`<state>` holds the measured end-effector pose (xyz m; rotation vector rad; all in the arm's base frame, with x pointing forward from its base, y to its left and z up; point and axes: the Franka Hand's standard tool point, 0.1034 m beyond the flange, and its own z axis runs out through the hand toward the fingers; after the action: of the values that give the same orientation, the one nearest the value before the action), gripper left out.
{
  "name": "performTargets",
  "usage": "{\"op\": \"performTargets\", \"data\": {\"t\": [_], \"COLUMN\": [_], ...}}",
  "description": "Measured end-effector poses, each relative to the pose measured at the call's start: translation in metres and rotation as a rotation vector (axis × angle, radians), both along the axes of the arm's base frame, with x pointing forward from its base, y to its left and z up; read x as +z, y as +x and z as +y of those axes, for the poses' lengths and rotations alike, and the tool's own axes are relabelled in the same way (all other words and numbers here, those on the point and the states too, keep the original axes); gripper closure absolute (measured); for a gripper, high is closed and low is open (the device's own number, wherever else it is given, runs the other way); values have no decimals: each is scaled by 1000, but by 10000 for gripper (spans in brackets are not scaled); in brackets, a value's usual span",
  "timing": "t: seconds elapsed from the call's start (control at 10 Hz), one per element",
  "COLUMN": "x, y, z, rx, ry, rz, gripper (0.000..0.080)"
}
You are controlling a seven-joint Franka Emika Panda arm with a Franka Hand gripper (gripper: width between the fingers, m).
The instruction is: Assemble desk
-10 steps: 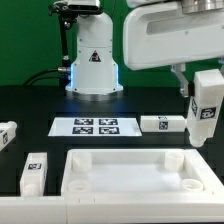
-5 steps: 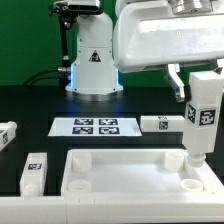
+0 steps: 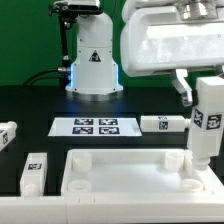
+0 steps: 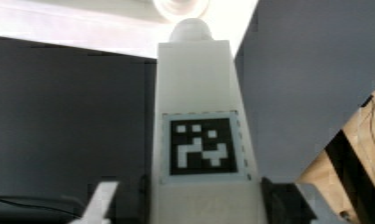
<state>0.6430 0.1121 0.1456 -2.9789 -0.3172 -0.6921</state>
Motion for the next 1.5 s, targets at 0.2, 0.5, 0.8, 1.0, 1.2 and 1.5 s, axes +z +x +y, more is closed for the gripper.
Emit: {"op": "performTargets", "data": {"t": [0.2, 0.5, 0.8, 1.0, 1.2, 1.5], "x": [-8, -20, -28, -34, -37, -38], "y": [-2, -5, -7, -9, -7, -10], "z": [-3, -5, 0, -1, -5, -9], "rx": [-3, -6, 0, -1, -4, -10], "ry": [-2, -4, -4, -5, -7, -4], "rz": [11, 27, 31, 38, -16, -87], "gripper": [514, 514, 514, 514, 514, 514]}}
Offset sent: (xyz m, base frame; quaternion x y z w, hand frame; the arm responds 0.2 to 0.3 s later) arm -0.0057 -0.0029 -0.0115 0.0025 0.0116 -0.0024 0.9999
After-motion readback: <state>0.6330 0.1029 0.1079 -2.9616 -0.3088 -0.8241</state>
